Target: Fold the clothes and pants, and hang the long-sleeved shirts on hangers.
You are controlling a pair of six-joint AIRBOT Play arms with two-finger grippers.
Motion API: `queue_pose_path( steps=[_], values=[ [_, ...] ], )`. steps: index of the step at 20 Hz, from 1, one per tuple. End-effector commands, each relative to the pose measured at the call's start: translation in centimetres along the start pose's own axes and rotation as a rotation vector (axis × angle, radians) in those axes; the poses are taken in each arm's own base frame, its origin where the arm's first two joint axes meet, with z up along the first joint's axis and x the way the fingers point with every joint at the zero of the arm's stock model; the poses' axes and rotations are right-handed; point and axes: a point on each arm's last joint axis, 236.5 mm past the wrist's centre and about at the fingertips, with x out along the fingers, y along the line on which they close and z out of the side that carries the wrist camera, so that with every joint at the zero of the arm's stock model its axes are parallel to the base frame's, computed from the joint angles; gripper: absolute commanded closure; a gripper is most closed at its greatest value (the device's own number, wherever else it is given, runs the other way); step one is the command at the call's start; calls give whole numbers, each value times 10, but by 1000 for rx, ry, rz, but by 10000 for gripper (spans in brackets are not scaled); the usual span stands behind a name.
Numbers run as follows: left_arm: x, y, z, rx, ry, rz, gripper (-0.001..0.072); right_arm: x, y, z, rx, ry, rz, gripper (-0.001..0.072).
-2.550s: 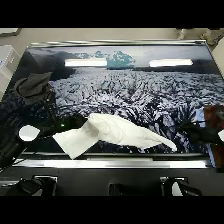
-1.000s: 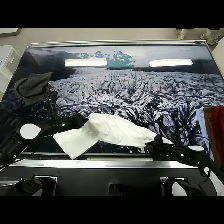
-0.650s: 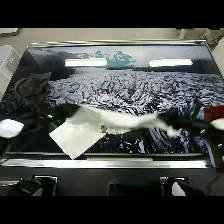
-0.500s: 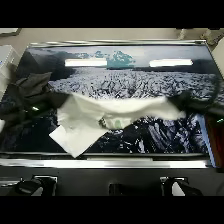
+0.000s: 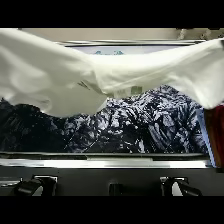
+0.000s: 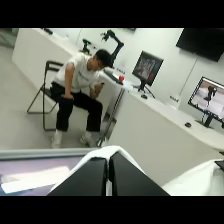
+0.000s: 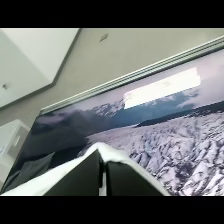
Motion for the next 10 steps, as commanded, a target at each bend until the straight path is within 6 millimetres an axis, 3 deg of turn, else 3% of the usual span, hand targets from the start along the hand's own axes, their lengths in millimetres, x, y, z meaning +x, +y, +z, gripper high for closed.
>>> queue_pose_path(
  steps=[1,5,7,10],
  values=[
    [-30,-31,60,72,-183,-27,688,-42,-18,28,-68,-158,-191,675],
    [-63,-50,122,159,-412,-17,688,-103,-16,64,-179,-386,-325,675],
    [-67,-52,129,174,-438,-15,688,-123,-16,65,-213,-421,-375,675],
    [-66,-51,129,207,-439,-6,687,-134,-30,53,-230,-379,-456,675]
  ],
)
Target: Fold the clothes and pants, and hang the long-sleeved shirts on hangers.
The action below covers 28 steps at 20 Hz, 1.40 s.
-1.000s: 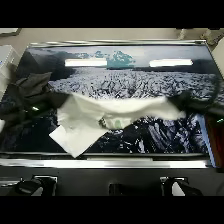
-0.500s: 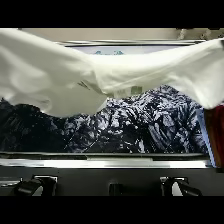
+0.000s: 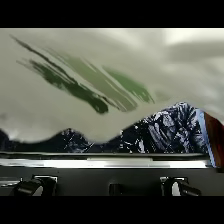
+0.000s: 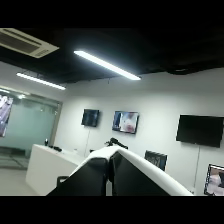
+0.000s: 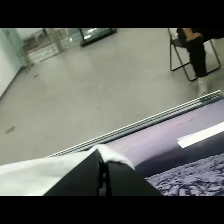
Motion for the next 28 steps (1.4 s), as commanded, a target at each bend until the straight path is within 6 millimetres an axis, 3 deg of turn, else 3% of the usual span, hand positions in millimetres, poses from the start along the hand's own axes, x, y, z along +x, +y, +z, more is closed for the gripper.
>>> queue_pose_path(
  steps=[1,4,6,8,11,14,17,20,23,25,26,28],
  values=[
    [-2,0,15,50,-49,9,688,-16,-25,-6,-51,23,-116,675],
    [-1,1,11,63,-35,12,687,-18,-35,-41,-49,176,-154,675],
    [1,11,-19,149,83,39,687,-23,-48,-91,-38,398,-202,675],
    [0,30,-84,169,305,58,688,-37,-68,-166,-33,740,-258,675],
    [-13,67,-186,65,573,113,687,-69,-85,-284,32,1193,-256,675],
    [-39,98,-268,-1,745,170,688,-89,-104,-373,97,1407,-259,673],
    [-87,120,-351,-145,940,258,687,-64,-120,-427,185,1359,-285,673],
    [-148,133,-426,-326,1104,381,686,-23,-112,-464,341,1311,-234,673],
    [-191,130,-469,-406,1214,420,686,21,-109,-492,494,1296,-218,672],
    [-207,128,-482,-442,1249,435,686,31,-109,-516,614,1337,-248,667],
    [-211,128,-485,-446,1256,439,686,33,-106,-524,655,1365,-252,577],
    [-206,132,-482,-436,1230,445,686,37,-99,-519,587,1437,-156,130]
  ],
)
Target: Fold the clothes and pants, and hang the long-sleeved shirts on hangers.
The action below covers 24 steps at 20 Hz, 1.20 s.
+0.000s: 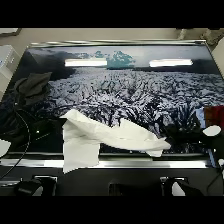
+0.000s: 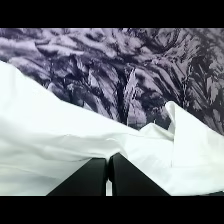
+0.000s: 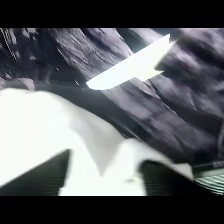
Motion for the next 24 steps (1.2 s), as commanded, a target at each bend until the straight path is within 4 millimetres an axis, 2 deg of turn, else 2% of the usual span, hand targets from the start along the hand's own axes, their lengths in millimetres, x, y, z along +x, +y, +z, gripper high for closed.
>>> queue_pose_path(
  steps=[1,2,3,5,6,7,9,11,13,15,17,19,22,23,24],
  values=[
    [6,8,-6,-31,-3,8,686,2,18,9,-84,94,40,4],
    [6,7,1,-33,-33,7,686,-12,14,7,-164,130,-14,-3],
    [6,7,6,-34,-51,6,686,-29,-5,8,-229,160,-134,-3],
    [5,7,8,-34,-60,6,686,-60,-61,3,-242,231,-409,8],
    [6,7,7,-34,-57,6,686,-68,-81,-4,-239,273,-493,9],
    [6,7,7,-34,-55,6,686,-68,-89,-11,-214,284,-517,13],
    [6,7,6,-34,-55,5,685,-52,-88,-37,-178,341,-456,14],
    [6,7,7,-34,-56,6,686,-27,-83,-69,-138,389,-348,14],
    [6,7,7,-34,-56,5,686,-2,-76,-88,-108,399,-247,15],
    [6,7,7,-34,-57,5,686,17,-65,-90,-73,361,-156,21],
    [6,6,7,-40,-57,0,686,28,-51,-81,-51,301,-84,39],
    [6,5,7,-45,-57,-5,686,32,-45,-70,-38,251,-62,102],
    [6,5,7,-45,-58,-5,686,33,-46,-66,-9,235,-67,140],
    [6,5,7,-45,-58,-5,686,33,-45,-66,-5,232,-66,277],
    [6,5,7,-44,-60,-5,686,33,-45,-66,4,232,-65,599]
  ],
)
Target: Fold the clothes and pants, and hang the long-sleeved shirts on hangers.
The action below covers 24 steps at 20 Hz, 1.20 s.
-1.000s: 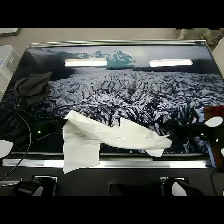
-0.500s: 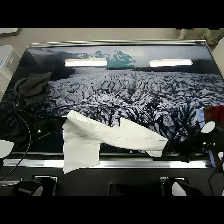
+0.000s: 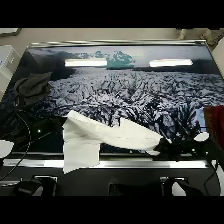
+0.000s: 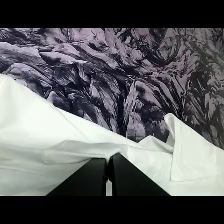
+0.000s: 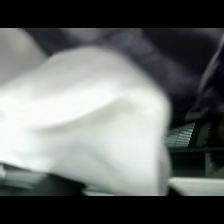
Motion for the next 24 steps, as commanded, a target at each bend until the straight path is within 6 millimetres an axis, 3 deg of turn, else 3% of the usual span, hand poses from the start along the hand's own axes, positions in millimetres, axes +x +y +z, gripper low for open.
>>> queue_pose_path(
  steps=[1,3,4,5,6,7,8,9,10,11,12,13,14,16,18,22,24],
  values=[
    [0,0,1,-1,-5,-1,686,1,9,3,61,-16,42,674],
    [-2,-3,7,5,-23,-6,686,-10,30,6,-11,-17,107,676],
    [-7,-10,17,34,-45,-16,686,-27,49,14,-81,-47,145,676],
    [-17,-23,38,89,-98,-35,686,-52,70,28,-146,-109,172,676],
    [-34,-44,70,154,-187,-60,686,-93,99,49,-227,-228,198,676],
    [-58,-68,107,211,-303,-89,686,-143,132,66,-318,-374,223,676],
    [-94,-97,150,254,-453,-124,686,-212,171,76,-429,-570,247,676],
    [-147,-131,196,283,-645,-171,687,-290,212,73,-543,-794,272,675],
    [-206,-162,232,304,-834,-219,686,-368,246,54,-651,-1021,290,675],
    [-273,-192,258,322,-1021,-274,686,-447,275,18,-747,-1264,304,675],
    [-331,-217,269,341,-1154,-325,686,-505,290,-25,-818,-1457,306,675],
    [-370,-235,268,364,-1219,-364,687,-547,298,-71,-874,-1605,301,675],
    [-392,-249,262,392,-1231,-393,686,-566,299,-108,-905,-1683,296,675],
    [-400,-265,245,448,-1161,-413,687,-572,292,-152,-914,-1723,295,675],
    [-413,-273,237,459,-1162,-439,687,-569,281,-172,-894,-1735,272,675],
    [-458,-281,242,452,-1302,-473,687,-602,276,-202,-887,-1913,290,675],
    [-462,-280,246,453,-1332,-464,687,-609,277,-204,-876,-1941,314,675]
  ],
)
